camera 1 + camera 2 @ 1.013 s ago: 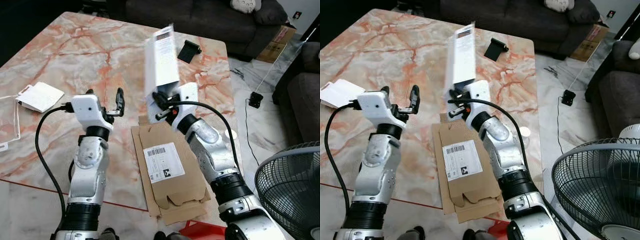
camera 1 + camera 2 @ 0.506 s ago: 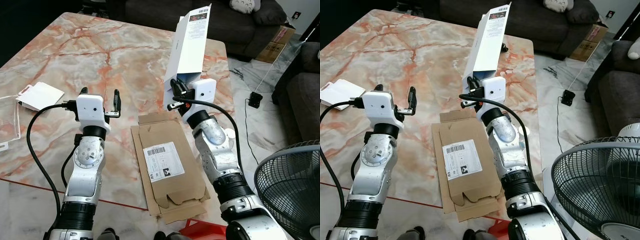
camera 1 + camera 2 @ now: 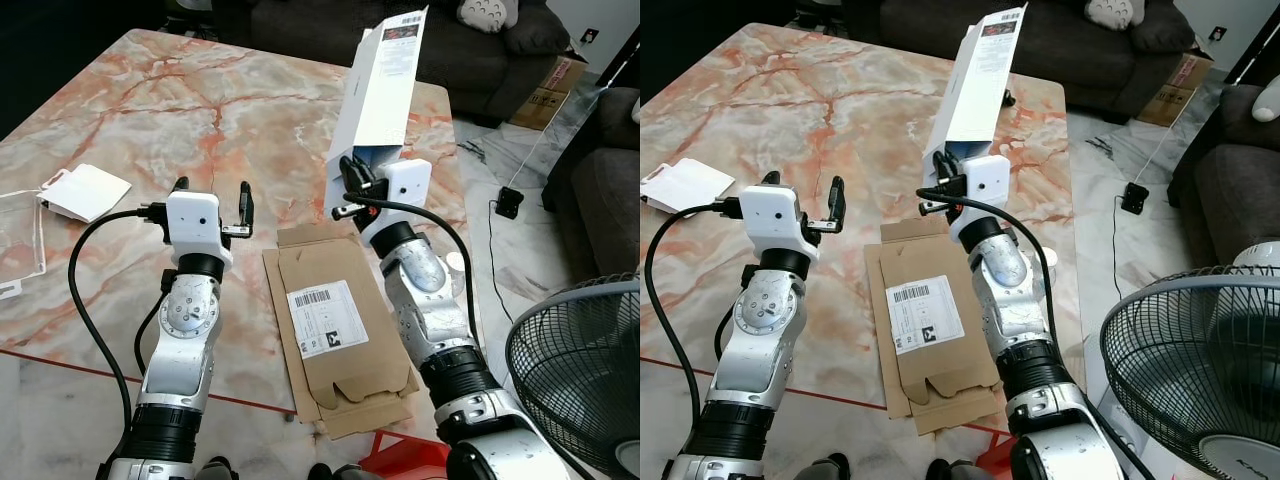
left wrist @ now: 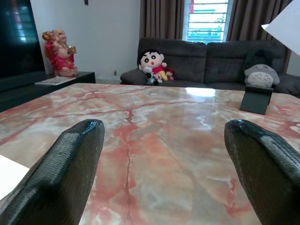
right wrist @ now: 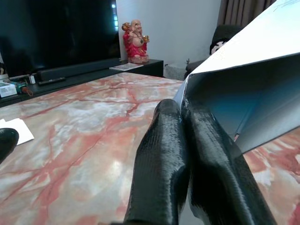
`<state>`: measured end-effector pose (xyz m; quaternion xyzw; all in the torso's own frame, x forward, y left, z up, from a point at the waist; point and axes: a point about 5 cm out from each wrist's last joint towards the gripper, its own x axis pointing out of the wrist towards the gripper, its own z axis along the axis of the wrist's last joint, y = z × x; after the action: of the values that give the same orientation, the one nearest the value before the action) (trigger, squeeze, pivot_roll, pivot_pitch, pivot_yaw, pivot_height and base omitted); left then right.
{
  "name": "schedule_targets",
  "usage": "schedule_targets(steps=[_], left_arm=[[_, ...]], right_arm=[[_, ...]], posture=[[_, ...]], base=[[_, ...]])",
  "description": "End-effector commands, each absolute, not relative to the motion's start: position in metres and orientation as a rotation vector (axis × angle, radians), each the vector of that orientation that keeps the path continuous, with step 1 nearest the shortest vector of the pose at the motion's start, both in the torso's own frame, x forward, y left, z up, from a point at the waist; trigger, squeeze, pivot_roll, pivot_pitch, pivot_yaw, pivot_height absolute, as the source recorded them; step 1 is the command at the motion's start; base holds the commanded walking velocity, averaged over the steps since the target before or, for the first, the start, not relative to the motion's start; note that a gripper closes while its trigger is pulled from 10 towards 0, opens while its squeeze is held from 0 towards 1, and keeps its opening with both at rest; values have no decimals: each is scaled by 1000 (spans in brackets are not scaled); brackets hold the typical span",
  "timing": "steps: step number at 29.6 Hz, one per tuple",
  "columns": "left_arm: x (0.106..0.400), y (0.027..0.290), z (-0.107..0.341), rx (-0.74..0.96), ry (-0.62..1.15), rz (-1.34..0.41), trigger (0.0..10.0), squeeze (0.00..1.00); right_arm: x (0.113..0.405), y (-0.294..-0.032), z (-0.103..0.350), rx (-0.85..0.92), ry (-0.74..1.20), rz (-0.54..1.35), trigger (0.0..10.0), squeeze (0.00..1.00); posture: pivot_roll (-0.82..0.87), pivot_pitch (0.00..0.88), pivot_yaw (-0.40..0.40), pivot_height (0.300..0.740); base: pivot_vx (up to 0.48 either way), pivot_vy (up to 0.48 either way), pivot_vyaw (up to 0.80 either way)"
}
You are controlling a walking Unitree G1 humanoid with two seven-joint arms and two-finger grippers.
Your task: Picking trash to rubbish bin
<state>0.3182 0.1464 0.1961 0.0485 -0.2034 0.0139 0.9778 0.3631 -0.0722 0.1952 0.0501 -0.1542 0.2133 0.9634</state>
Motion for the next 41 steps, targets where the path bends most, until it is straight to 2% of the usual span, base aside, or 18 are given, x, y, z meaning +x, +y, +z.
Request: schedule_targets(steps=[1,21,41], left_arm=[[318,141,193,102,-406,8,10000,0],[316,139,193,89,-416,1,10000,0],[316,140,193,86,-415,4,10000,0]], right_arm=[[364,-78,197,110,-326,414,10000,0],[365,-79,197,129,-328,400,10000,0],[364,-77,194,140,-316,406,10000,0]], posture=[[53,131,-134,740],[55,129,-135,740],[52,145,-136,740]], base=[[0,0,0],[0,0,0],[-244,0,0]])
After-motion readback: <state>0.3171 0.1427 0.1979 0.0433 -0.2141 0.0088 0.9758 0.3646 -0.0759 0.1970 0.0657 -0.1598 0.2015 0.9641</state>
